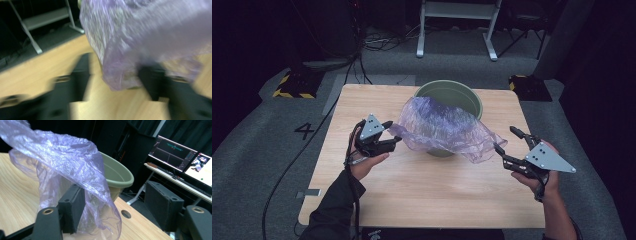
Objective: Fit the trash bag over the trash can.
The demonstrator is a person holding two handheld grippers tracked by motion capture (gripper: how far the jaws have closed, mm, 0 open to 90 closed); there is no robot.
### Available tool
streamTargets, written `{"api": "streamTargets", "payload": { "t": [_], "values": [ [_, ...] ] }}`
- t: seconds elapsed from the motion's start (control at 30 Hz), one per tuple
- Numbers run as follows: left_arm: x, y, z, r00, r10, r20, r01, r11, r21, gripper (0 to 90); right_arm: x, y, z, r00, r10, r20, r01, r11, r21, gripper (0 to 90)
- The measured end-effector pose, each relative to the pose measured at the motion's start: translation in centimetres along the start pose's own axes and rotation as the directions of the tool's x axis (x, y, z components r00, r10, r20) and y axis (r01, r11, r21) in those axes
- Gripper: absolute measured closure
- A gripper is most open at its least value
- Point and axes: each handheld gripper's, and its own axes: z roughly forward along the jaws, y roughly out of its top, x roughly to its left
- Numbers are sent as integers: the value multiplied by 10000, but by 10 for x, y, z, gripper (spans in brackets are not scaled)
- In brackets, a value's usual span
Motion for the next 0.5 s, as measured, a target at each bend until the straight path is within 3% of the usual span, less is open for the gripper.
{"api": "streamTargets", "payload": {
  "t": [0.03, 0.13, 0.33, 0.43, 0.5],
  "values": [
    [-2, -2, -2, 9999, 81, 114, -80, 10000, -44, 234, 0, 0, 1, 9998, -65, -176, 66, 9999, 86, 311],
    [-9, -4, -10, 9982, 517, 309, -511, 9985, -198, 185, 1, -1, 9, 9993, -305, -202, 316, 9978, 577, 323],
    [-24, 7, -25, 9914, 1026, 813, -956, 9917, -856, 156, -9, -1, 26, 9998, 16, -197, 1, 9964, 846, 585],
    [-33, 20, -29, 9860, 1448, 825, -1365, 9858, -982, 162, -12, 4, 31, 9989, -26, -470, 65, 9965, 829, 691],
    [-35, 29, -30, 9842, 1661, 606, -1592, 9816, -1055, 181, -13, 7, 34, 9986, -95, -520, 139, 9962, 859, 731]
  ]
}}
